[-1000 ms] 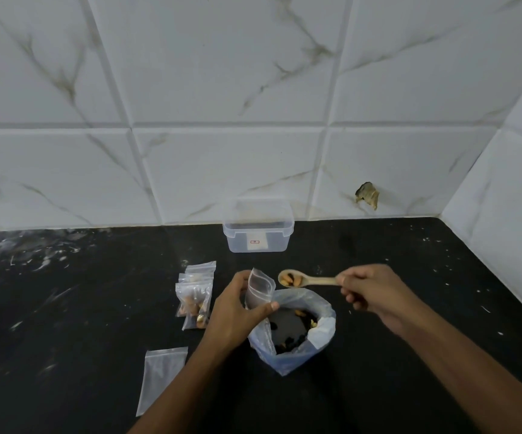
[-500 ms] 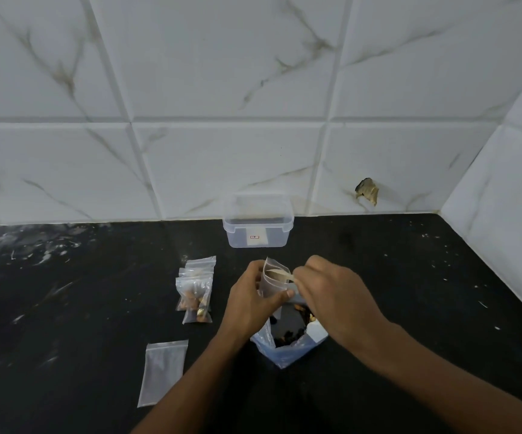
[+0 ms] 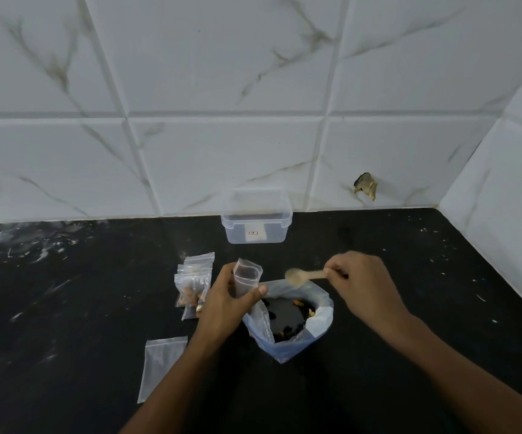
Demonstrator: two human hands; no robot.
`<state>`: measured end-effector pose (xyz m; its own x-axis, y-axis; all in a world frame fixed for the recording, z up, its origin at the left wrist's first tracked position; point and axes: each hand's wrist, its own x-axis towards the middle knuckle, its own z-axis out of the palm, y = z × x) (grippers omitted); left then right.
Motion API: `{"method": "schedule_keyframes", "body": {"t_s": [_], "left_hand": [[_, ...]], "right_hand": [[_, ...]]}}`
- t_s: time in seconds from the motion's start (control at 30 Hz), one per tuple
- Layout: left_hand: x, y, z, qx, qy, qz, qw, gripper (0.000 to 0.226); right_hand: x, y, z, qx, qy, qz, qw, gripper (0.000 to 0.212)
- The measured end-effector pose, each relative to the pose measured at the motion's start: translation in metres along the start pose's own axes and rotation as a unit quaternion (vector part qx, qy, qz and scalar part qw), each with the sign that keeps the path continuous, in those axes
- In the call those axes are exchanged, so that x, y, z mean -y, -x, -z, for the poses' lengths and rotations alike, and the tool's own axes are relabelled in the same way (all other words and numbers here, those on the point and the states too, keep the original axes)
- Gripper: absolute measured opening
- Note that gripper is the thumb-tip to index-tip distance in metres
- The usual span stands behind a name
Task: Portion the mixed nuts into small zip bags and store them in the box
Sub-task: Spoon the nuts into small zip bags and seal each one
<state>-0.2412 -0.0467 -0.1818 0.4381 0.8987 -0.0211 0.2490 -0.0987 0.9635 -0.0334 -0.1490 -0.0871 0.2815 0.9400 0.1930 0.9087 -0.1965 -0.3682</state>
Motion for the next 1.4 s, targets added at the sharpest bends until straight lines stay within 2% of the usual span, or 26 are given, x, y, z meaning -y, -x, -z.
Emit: {"method": "schedule_keyframes", "body": {"t_s": [0.1,0.23,0.37,0.47,0.57,0.63,0.8,1.03,1.4], "left_hand": [[0.008,0.004,0.003,0.015,0.025,0.015,0.999,0.043],[0.017,0.004,0.0,0.039,0.053,0.032,0.997,0.058],[0.021,0.003,-0.006,0.063,0.061,0.039,0.995,0.045],[0.023,0.003,-0.009,0.063,0.059,0.051,0.995,0.052],[0.025,0.003,-0.011,0.058,0.054,0.05,0.996,0.055],[0.027,0.002,-0.011,0.06,0.055,0.053,0.995,0.055],[0.027,0.002,-0.009,0.07,0.056,0.063,0.994,0.063],[0.027,0.007,-0.009,0.08,0.062,0.069,0.992,0.066],[0.028,0.01,-0.013,0.06,0.056,0.062,0.995,0.06]], "right_hand": [[-0.007,0.009,-0.021,0.061,0.11,0.033,0.991,0.005],[-0.008,0.011,-0.037,0.15,0.217,0.12,0.957,0.02],[-0.004,0.004,-0.042,0.189,0.261,0.125,0.938,0.023],[-0.018,0.006,-0.059,0.19,0.245,0.084,0.947,0.021],[-0.027,0.01,-0.069,0.144,0.198,0.062,0.968,0.019],[-0.03,0.01,-0.069,0.147,0.17,0.041,0.974,0.017],[-0.031,0.003,-0.049,0.144,0.186,0.058,0.97,0.004],[-0.029,0.01,-0.063,0.201,0.191,0.034,0.96,0.017],[-0.025,0.017,-0.061,0.175,0.116,0.016,0.978,0.015]]}}
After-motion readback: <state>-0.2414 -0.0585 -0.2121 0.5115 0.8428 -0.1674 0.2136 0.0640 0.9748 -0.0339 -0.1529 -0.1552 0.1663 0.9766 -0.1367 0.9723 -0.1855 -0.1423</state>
